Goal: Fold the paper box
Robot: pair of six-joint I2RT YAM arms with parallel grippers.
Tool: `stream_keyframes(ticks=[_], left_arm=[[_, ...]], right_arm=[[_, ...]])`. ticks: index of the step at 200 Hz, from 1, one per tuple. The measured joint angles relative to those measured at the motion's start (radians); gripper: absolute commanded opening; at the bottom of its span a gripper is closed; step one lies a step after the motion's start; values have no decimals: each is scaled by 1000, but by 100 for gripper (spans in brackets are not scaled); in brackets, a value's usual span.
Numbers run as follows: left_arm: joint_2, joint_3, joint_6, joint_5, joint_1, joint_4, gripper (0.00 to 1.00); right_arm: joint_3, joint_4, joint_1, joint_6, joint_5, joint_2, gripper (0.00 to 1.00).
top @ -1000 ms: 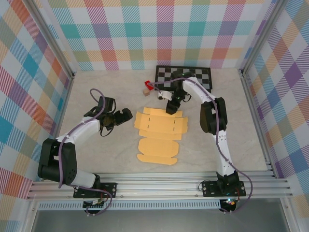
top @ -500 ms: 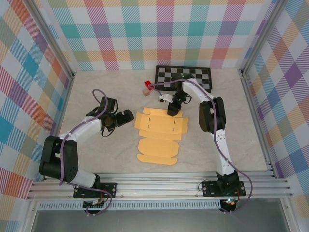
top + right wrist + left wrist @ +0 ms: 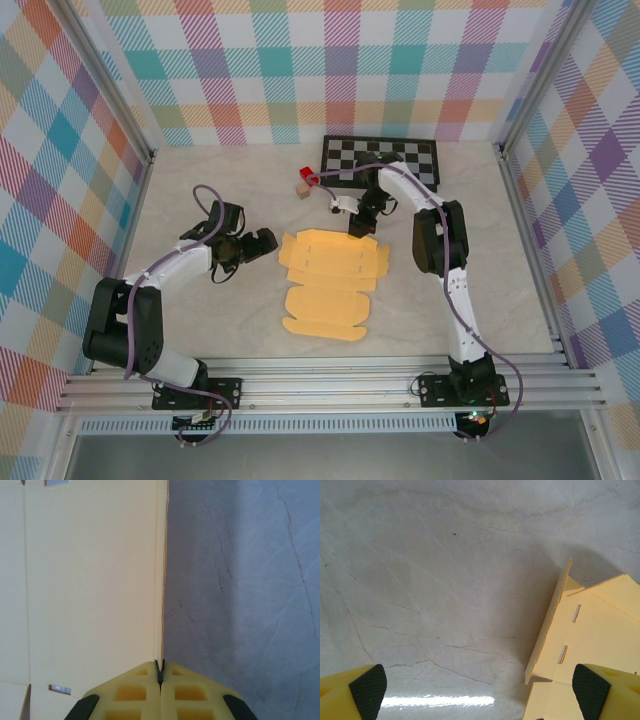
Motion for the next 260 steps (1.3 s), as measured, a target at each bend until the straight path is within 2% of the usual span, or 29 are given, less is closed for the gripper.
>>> stream_keyframes(ticks=[59,98,117,147,171,188,212,260], left_arm=[[0,3,6,-7,-1,-2,96],[-66,25,42,-3,-13,11,93],[-142,60,88,-5,-39,47,87],[-269,107,258,-10,-126,180,76],[-349,103,451,45,-190,285,66],[-373,101,600,103,-216,330,65],[-361,102,742,161,-222,344,64],[-280,167,869,241,-223,310,62]], right_arm=[[-18,7,11,5,13,-56,0],[-25,-5,13,99,4,-247,0],[-25,-18,13,192,19,-365,0],[-29,-48,13,348,78,-502,0],[-72,-70,16,432,115,-581,0],[-111,-85,21,471,141,-625,0],[-177,-86,37,496,161,-689,0],[-272,-69,72,496,163,-803,0]])
